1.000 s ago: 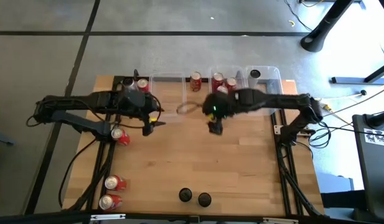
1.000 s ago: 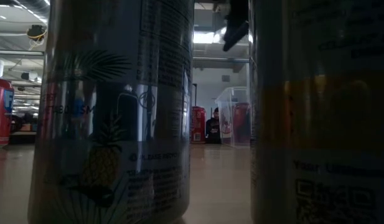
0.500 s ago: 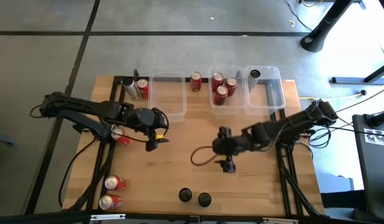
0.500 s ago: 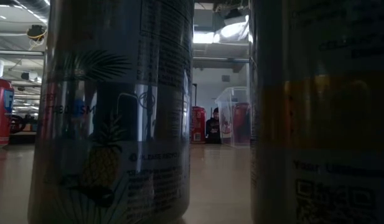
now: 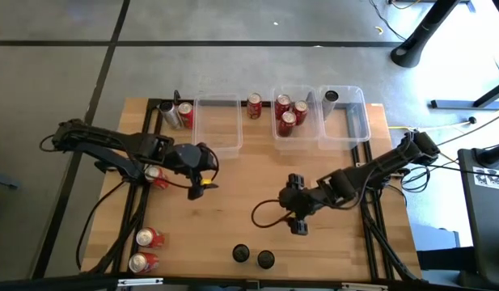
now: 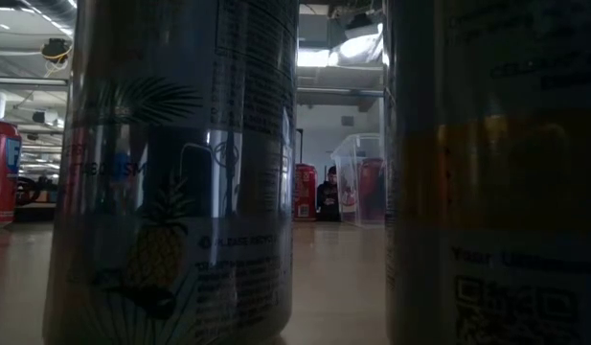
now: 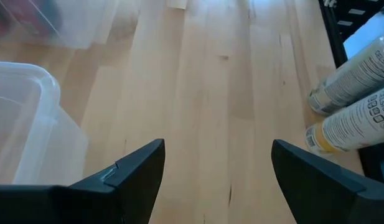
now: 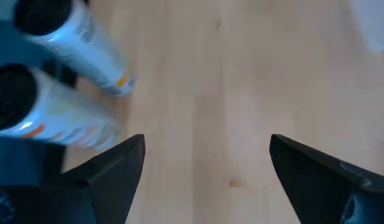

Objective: Sort soda cans
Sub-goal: Put the bottom right white and yellow soda can into the right transparent bin

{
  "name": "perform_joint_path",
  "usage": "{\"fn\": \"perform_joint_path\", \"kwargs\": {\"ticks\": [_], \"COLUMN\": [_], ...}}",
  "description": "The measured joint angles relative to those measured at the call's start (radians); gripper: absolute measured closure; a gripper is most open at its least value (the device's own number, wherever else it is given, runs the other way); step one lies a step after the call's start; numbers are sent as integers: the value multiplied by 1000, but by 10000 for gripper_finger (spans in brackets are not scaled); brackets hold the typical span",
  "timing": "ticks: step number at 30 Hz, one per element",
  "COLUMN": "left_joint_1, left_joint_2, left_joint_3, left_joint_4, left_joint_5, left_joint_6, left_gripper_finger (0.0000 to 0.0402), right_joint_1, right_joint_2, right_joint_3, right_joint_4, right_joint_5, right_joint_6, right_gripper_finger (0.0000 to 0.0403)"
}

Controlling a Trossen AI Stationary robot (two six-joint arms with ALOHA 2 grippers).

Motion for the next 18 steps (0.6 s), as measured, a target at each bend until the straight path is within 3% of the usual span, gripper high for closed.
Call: {"fn": "perform_joint_path", "kwargs": {"ticks": [5,12,18], "left_joint_1": [-16,-16,-15], "left_joint_2": [0,0,0], "left_joint_3": [0,0,0], "left_joint_4": [2,10,44], "left_joint_5": [-11,-22,-22], "left_joint_6": [7,18,55], "left_gripper_finger": [119,119,119], "right_joint_1": [0,37,118], "right_joint_2": [0,0,32], "right_joint_3": [0,0,1], "right_joint_4": [14,51,154], "right_joint_5": [33,-44,-94], "right_joint_6": [35,268,284], "right_gripper_finger": [61,61,61]}}
